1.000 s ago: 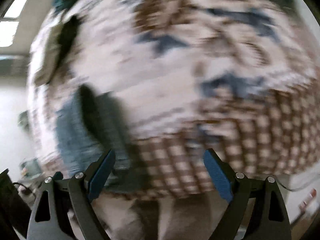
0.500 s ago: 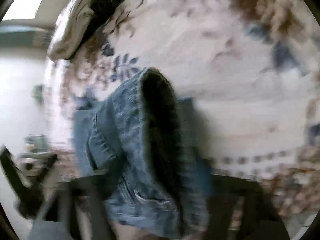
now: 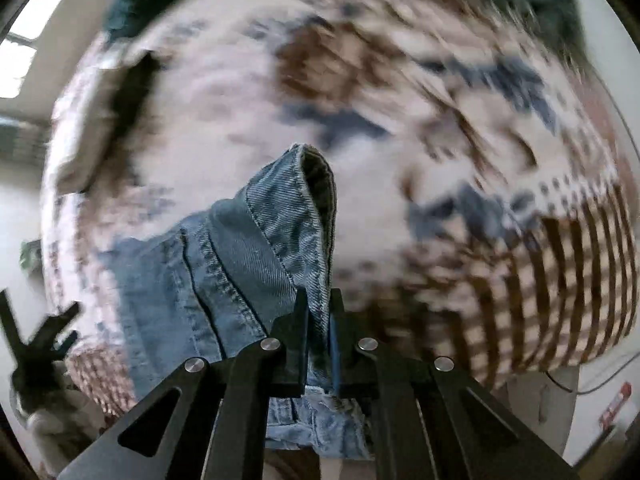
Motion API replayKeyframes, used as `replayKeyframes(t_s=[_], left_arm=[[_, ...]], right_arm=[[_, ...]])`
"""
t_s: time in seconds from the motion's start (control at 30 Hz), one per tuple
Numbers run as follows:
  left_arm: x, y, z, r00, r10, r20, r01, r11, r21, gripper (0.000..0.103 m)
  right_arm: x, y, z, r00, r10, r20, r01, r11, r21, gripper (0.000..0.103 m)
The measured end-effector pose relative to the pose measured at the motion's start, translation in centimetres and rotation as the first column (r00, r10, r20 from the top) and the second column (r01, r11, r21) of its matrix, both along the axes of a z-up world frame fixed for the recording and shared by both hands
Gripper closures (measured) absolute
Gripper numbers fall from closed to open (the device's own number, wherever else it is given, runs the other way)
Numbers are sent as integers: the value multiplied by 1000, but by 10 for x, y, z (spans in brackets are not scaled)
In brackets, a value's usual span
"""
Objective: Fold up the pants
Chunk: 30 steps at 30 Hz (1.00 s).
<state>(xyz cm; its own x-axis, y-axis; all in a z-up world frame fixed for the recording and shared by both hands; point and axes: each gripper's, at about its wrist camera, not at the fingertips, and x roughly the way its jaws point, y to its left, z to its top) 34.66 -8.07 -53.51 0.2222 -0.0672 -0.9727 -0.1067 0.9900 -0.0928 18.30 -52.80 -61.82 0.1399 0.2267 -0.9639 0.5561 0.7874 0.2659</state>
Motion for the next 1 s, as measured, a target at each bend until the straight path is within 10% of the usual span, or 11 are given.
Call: replayKeyframes(t_s=[0.23, 0.3, 0.33, 0.53, 0.7, 0.77, 0.83, 1.0], left_arm=[[42, -57, -47, 989, -106, -107, 86, 980, -181, 4], [53, -64, -69, 984, -109, -142, 72, 967, -243, 22], [56, -65, -77, 983, -110, -147, 68, 963, -262, 63], [61, -30, -102, 983, 19, -184, -78, 944, -321, 81], [60, -36, -84, 983, -42, -178, -17, 947, -320, 71], [48, -37, -66, 984, -71, -163, 13, 944, -329, 24], [30, -33, -50, 989, -63, -132, 13, 937, -349, 1], [-24, -37, -55, 975, -92, -203, 8, 925, -380, 1]], right_arm=[[6, -24, -59, 994, -75, -74, 89, 973, 213, 45], [1, -32, -65, 993, -105, -58, 116, 958, 261, 39], [2, -30, -70, 994, -97, -59, 110, 953, 282, 39], [11, -19, -87, 999, -16, -47, 26, 974, 227, 67], [27, -7, -86, 993, 25, -116, -3, 983, 186, 54], [16, -9, -72, 993, -31, -116, 56, 973, 225, 40], [-6, -13, -57, 986, -122, -109, 145, 961, 237, 35], [-78, 1, -72, 906, -375, -196, 423, 793, 439, 33]])
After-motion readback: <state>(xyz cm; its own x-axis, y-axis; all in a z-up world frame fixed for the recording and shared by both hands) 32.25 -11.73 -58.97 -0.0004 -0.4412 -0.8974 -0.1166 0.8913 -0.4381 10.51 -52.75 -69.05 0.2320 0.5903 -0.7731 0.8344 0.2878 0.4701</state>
